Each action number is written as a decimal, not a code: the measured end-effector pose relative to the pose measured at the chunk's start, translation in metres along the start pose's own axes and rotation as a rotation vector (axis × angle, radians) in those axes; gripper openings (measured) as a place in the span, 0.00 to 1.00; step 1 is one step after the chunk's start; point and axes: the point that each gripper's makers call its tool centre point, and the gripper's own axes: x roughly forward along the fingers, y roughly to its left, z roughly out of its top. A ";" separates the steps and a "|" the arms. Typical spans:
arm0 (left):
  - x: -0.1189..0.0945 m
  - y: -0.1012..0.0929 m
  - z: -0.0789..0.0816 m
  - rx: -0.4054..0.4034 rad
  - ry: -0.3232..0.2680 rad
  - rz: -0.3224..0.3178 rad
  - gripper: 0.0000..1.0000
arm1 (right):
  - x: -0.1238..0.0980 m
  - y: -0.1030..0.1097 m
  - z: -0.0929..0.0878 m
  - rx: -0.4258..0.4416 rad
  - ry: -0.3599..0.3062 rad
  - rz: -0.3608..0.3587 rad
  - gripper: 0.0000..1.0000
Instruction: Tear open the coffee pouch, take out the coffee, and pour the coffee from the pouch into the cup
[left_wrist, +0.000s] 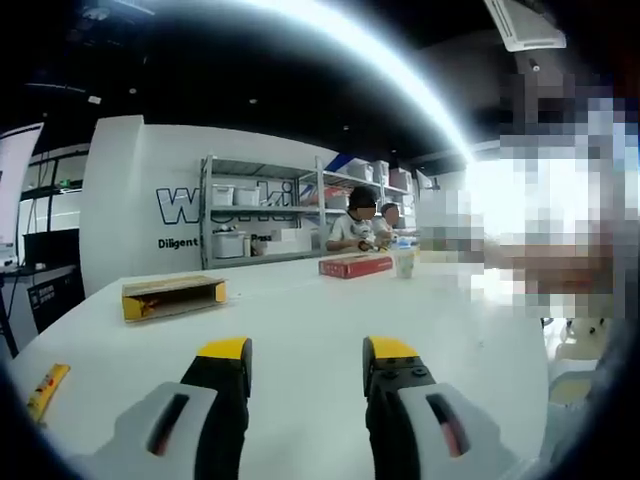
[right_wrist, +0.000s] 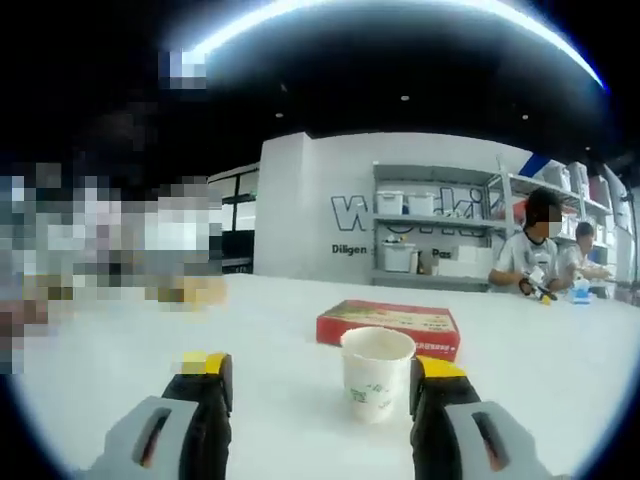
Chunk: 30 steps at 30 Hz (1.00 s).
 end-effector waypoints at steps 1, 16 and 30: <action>0.000 0.000 0.001 -0.002 -0.004 0.000 0.47 | -0.013 0.012 0.004 -0.007 -0.020 -0.007 0.72; -0.002 0.003 0.014 -0.031 -0.060 0.007 0.49 | -0.077 0.157 0.016 0.012 -0.216 0.064 0.66; -0.005 0.012 0.013 -0.047 -0.075 0.033 0.52 | -0.063 0.162 0.011 -0.031 -0.224 0.088 0.59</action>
